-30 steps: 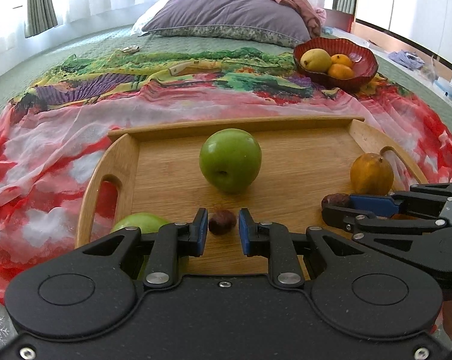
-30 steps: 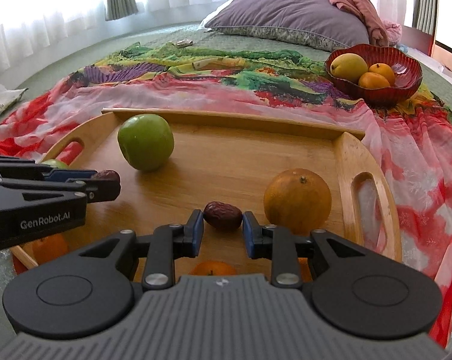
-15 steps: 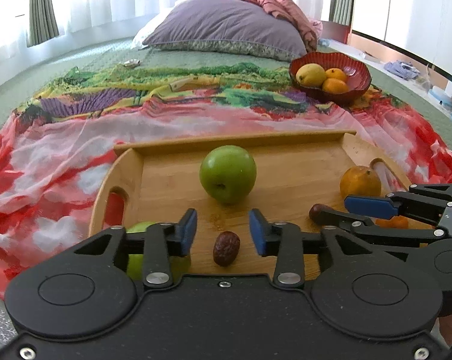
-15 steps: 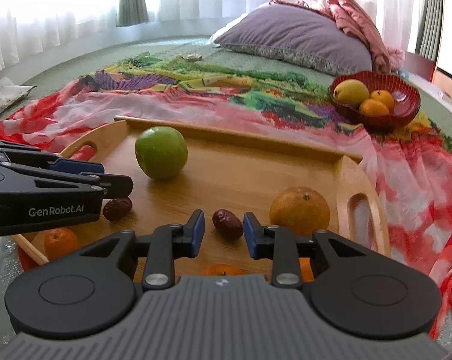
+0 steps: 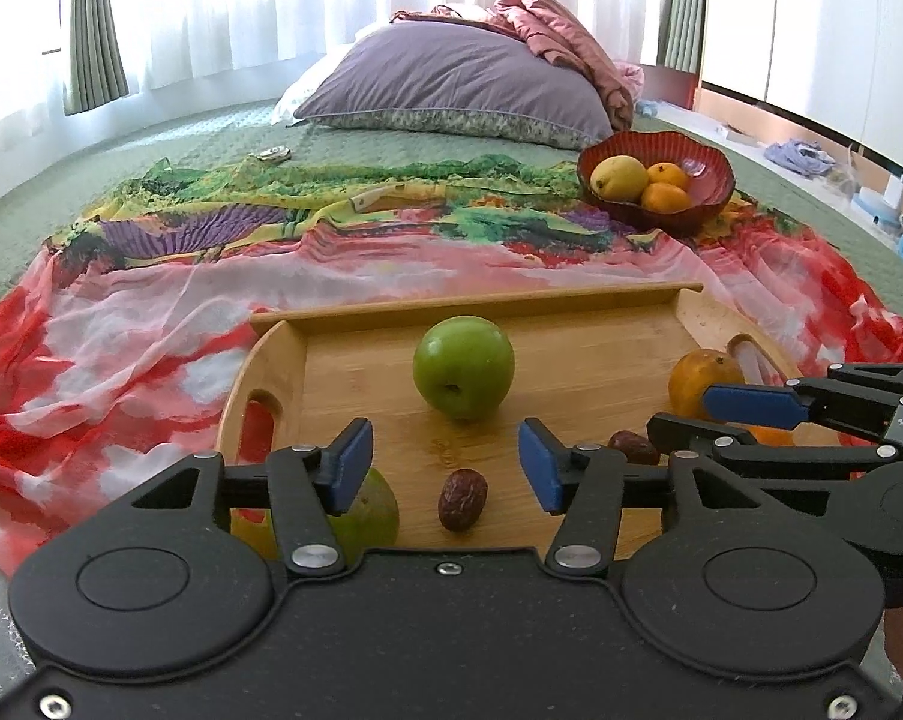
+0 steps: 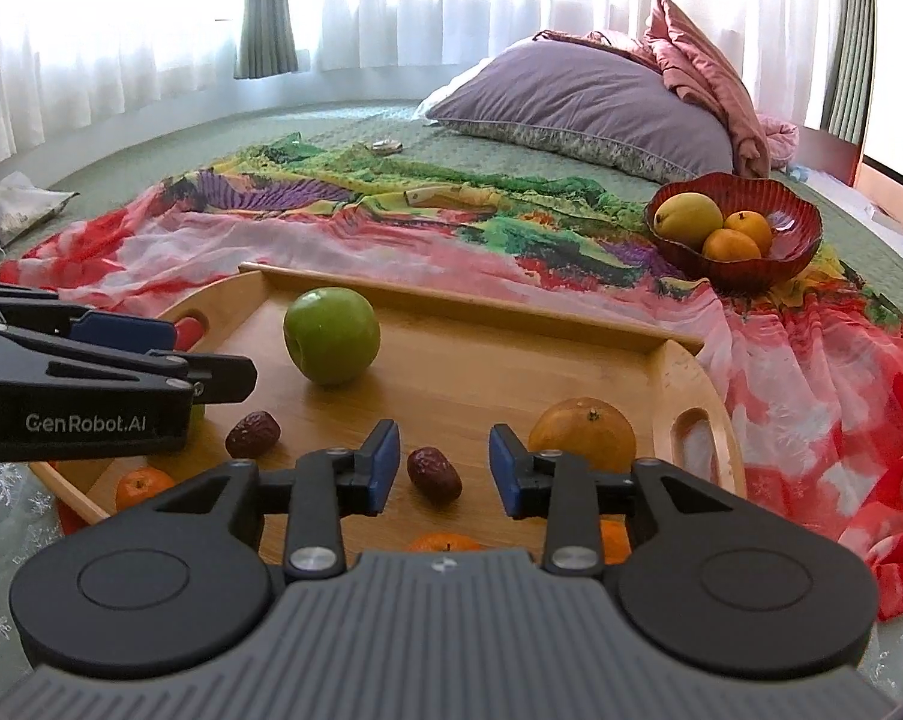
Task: Organize fruits
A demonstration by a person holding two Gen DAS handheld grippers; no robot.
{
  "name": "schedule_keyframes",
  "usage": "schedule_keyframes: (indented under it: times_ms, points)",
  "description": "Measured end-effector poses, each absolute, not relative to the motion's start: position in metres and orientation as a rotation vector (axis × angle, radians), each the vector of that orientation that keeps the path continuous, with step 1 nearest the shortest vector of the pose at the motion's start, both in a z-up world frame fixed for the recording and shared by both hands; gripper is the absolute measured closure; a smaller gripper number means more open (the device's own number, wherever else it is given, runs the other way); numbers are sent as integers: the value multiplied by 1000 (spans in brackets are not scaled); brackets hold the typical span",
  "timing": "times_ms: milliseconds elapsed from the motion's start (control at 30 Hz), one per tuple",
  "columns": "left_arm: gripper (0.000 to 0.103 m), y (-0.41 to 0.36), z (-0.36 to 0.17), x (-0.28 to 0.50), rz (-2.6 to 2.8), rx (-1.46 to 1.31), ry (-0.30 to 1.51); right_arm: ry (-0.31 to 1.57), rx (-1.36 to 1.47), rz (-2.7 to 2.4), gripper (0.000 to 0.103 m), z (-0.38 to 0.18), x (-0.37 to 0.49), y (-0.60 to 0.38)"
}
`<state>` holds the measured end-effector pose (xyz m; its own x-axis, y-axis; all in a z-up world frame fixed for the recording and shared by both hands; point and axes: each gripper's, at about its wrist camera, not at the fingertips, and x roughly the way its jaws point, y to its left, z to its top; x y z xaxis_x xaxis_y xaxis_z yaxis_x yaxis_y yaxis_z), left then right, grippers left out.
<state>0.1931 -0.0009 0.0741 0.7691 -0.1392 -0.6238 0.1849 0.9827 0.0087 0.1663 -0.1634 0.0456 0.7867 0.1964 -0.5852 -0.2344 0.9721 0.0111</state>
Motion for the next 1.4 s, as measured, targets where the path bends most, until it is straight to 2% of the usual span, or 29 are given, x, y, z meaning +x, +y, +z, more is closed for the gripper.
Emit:
schedule_keyframes:
  times_ms: [267, 433, 667, 767, 1067, 1133, 1400]
  points:
    - [42, -1, 81, 180, -186, 69, 648, 603, -47, 222, 41, 51, 158, -169]
    - [29, 0, 84, 164, -192, 57, 630, 582, -27, 208, 36, 55, 146, -174]
    - [27, 3, 80, 130, -189, 41, 611, 531, -23, 190, 27, 58, 116, -178]
    - [15, 8, 76, 112, -177, 32, 594, 513, -5, 180, 23, 55, 100, -182]
    - [14, 12, 61, 73, -157, 14, 609, 498, -17, 122, 16, 36, 60, -187]
    - [6, 12, 55, 68, -150, 1, 623, 499, -12, 117, 15, 32, 54, -188]
    - [5, 14, 25, 68, -96, -3, 688, 544, 9, 97, 12, 8, 47, -188]
